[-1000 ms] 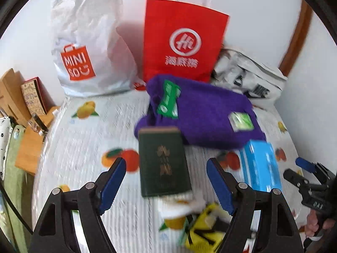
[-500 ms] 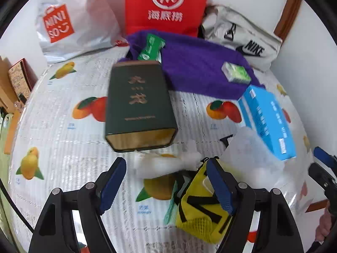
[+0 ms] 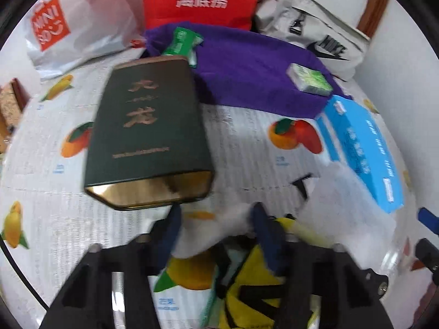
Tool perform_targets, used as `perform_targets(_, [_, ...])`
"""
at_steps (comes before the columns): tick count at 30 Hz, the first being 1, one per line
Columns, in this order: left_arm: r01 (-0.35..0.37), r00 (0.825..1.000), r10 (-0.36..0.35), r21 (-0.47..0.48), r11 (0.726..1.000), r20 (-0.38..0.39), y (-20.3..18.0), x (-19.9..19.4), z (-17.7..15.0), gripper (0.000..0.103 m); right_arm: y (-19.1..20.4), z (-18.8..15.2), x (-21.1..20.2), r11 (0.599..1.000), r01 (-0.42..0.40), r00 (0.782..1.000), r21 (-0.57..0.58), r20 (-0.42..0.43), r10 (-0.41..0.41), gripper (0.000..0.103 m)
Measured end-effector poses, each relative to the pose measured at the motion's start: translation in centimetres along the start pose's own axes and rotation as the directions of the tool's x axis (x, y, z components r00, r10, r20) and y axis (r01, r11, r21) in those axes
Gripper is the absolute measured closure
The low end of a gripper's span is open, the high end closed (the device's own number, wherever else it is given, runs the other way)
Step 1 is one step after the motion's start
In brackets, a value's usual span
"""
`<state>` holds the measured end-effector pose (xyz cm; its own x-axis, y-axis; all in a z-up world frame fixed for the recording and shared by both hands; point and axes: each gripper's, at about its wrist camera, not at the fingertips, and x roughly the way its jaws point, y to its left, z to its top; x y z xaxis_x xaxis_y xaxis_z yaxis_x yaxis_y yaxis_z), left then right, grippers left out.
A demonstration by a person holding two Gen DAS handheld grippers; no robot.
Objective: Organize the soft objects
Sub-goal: 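Return the left gripper to the pile and grasp the white tissue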
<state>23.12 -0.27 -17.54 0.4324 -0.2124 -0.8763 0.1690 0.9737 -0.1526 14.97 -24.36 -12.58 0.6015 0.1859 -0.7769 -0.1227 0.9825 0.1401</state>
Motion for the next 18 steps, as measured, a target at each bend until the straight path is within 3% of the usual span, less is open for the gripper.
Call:
perform_targets(3, [0.024, 1.000, -0.023, 0.022, 0.999, -0.009, -0.5, 0.0, -0.4, 0.079, 0.2, -0.2, 0.3, 1.000, -0.006, 1.000, -0.005, -0.006, 0.006, 0.021])
perform_targets(9, [0.026, 0.999, -0.027, 0.034, 0.999, 0.033, -0.4, -2.4, -0.9, 0.081, 1.3, -0.7, 0.0, 0.999, -0.023, 1.000, -0.022, -0.007, 0.023, 0.021])
perform_targets(18, [-0.069, 0.994, 0.069, 0.001, 0.998, 0.086, 2.2, -5.9, -2.1, 0.081, 4.5, -0.7, -0.7, 0.991, -0.097, 0.995, -0.095, 0.027, 0.100, 0.021])
